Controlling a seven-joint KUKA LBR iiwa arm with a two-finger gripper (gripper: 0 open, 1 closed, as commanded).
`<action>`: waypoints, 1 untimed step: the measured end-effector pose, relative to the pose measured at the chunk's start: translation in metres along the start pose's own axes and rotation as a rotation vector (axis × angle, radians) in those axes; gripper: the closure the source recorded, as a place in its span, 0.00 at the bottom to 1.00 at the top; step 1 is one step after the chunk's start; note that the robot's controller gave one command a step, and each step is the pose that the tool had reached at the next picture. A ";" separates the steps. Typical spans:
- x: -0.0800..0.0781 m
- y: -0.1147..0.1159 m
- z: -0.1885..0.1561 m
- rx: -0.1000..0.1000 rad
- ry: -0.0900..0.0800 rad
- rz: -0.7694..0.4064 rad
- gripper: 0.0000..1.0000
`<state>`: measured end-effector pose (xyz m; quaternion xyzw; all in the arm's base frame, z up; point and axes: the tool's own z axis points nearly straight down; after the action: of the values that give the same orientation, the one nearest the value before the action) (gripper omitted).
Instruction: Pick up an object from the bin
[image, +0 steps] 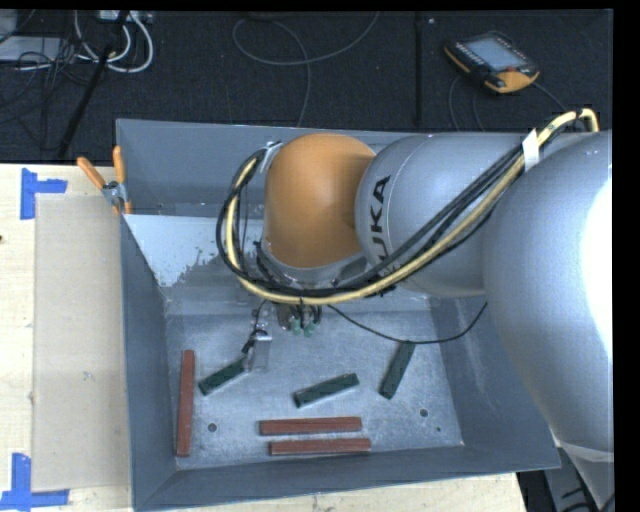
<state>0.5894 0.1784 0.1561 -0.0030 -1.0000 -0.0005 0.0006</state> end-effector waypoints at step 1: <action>0.000 0.000 0.000 0.000 0.000 0.000 0.00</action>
Offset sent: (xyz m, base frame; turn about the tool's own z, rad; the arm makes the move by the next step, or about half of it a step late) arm -0.0729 0.0396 -0.0781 -0.0341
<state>0.5894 0.1784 0.1561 -0.0033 -1.0000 -0.0005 0.0006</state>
